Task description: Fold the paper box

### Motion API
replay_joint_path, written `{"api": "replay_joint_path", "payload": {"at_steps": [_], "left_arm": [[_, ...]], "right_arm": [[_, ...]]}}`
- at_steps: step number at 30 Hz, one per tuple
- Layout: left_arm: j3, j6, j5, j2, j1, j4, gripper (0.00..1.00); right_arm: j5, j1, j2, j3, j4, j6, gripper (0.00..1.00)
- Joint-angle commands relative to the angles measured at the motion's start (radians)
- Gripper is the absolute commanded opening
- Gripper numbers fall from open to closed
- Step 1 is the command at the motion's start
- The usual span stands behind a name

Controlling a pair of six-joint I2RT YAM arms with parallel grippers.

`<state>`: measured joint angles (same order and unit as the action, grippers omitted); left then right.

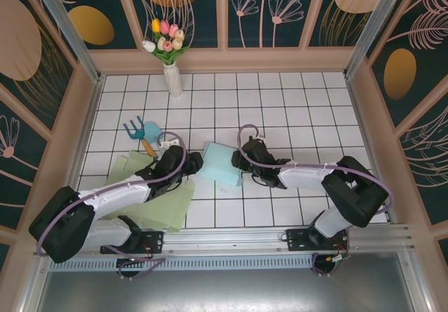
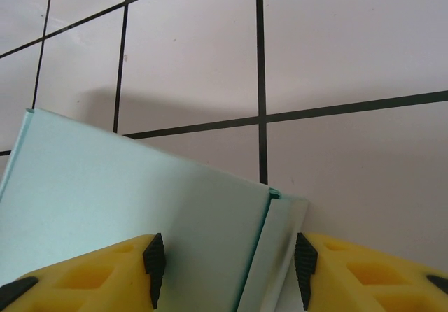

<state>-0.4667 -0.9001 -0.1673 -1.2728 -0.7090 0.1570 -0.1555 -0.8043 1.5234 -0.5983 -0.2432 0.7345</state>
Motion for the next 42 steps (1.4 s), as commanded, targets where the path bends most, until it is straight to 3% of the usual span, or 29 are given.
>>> {"api": "replay_joint_path", "payload": {"at_steps": [1, 8, 14, 24, 36, 42], "left_arm": [[-0.032, 0.033, -0.022, -0.039, -0.006, 0.008, 0.65], [-0.04, 0.062, -0.009, -0.09, -0.011, -0.014, 0.67], [-0.053, 0.034, -0.011, -0.081, -0.064, -0.019, 0.68], [-0.144, 0.032, -0.075, -0.174, -0.068, -0.073, 0.71], [-0.184, -0.042, 0.022, -0.27, -0.069, -0.107, 0.76], [-0.183, -0.084, 0.081, -0.272, -0.073, -0.098, 0.73]], "right_arm": [[0.019, -0.003, 0.018, 0.037, 0.007, -0.014, 0.55], [-0.015, 0.001, 0.047, 0.121, -0.122, -0.013, 0.55], [-0.02, 0.001, 0.091, 0.124, -0.164, -0.027, 0.55], [-0.023, 0.0, 0.066, 0.155, -0.197, -0.034, 0.55], [-0.066, 0.001, 0.003, 0.192, -0.188, -0.049, 0.55], [-0.062, 0.001, 0.013, 0.2, -0.21, -0.046, 0.55]]}}
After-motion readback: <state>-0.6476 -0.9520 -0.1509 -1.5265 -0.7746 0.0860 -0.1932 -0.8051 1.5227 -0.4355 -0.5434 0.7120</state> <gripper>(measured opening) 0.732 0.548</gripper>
